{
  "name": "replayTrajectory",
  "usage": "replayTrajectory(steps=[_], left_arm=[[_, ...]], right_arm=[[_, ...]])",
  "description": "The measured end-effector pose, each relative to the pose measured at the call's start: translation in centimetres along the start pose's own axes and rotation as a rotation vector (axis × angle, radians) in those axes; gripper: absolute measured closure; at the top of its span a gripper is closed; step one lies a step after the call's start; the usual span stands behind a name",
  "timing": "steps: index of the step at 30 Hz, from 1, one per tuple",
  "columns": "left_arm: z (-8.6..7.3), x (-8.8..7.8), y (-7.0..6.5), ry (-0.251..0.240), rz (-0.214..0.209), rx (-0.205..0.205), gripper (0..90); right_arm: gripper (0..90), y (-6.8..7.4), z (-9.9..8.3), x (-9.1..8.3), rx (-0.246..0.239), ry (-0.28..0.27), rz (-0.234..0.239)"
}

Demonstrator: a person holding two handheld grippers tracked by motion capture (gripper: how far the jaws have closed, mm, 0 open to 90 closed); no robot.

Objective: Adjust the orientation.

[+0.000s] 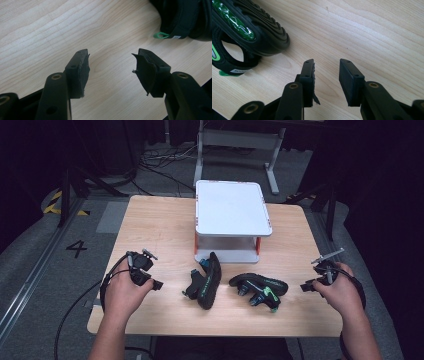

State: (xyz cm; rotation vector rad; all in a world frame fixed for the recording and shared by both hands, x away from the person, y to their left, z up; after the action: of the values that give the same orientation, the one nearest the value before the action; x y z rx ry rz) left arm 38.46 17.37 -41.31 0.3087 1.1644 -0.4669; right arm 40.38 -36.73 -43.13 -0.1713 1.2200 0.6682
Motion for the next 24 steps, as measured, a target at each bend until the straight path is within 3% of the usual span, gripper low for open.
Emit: replayTrajectory(steps=[2, 4, 11, 17, 21, 24], left_arm=[[0.3, -0.2, -0.2, -0.004, -0.007, -0.002, 43.7], [0.8, -0.4, -1.0, -0.004, -0.047, -0.019, 43.3], [2.5, -0.1, -3.1, 0.019, -0.09, 0.047, 43.5], [4.2, 1.2, -5.0, 0.045, -0.141, 0.085, 42.5], [5.1, 2.3, -5.7, 0.056, -0.186, 0.084, 42.2], [5.6, 3.1, -6.0, 0.063, -0.194, 0.076, 42.3]], right_arm=[[65.3, 0.0, -0.1, 0.0, 0.0, 0.001, -0.006], [65.2, 0.1, -0.2, 0.0, 0.0, 0.001, -0.01], [64.6, 0.3, -0.9, -0.2, 0.005, 0.006, -0.031], [63.7, 0.5, -1.6, -0.2, 0.011, 0.011, -0.043], [63.6, 0.7, -1.9, -0.3, 0.009, 0.011, -0.056], [63.5, 0.7, -2.1, -0.4, 0.011, 0.01, -0.06]])
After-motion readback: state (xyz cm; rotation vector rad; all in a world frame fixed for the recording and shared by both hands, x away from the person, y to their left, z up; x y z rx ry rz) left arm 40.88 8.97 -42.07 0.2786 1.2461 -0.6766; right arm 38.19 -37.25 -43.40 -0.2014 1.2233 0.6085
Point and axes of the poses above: each handheld gripper's, and its own axes: x roughly forward along the jaws, z roughly out of its top, y roughly to its left, the point moved 3 cm from there along x, roughly forward along the jaws, and after that the axes turned 9 degrees about z, right-handed, at the moved point
